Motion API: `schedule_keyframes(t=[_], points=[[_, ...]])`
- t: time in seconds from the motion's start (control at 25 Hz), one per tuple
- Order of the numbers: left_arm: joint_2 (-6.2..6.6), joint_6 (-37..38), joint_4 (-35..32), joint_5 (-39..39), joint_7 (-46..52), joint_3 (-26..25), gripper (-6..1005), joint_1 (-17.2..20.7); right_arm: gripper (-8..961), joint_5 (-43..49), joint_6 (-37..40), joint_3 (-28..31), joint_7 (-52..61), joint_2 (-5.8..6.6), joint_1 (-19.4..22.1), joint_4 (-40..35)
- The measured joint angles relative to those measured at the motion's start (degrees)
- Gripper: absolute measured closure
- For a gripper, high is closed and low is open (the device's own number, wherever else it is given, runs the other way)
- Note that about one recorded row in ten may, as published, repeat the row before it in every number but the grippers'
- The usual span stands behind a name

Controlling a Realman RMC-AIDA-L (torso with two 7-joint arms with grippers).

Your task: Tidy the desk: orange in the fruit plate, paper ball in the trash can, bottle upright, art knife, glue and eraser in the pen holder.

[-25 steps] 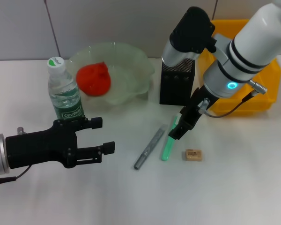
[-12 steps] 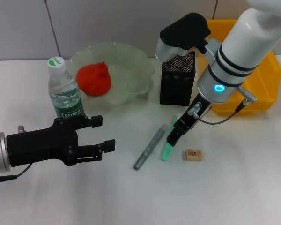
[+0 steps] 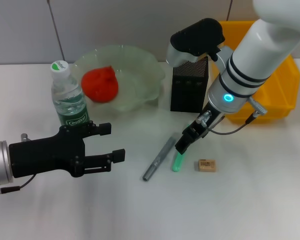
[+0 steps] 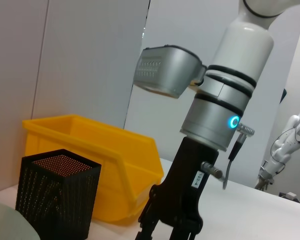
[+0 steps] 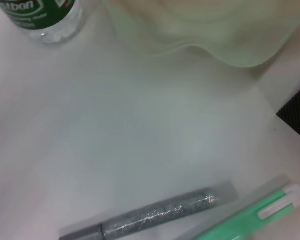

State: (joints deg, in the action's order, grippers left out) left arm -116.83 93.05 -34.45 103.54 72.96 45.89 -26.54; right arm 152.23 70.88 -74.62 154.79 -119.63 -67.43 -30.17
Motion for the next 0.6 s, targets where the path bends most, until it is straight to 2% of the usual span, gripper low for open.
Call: schedule_keyframes(t=[0.6], points=[[-0.16, -0.07, -0.27, 0.09, -0.09, -0.09, 187, -0.07, 169, -0.98, -3.88, 0.01, 0.71, -0.25, -0.04, 3.48]])
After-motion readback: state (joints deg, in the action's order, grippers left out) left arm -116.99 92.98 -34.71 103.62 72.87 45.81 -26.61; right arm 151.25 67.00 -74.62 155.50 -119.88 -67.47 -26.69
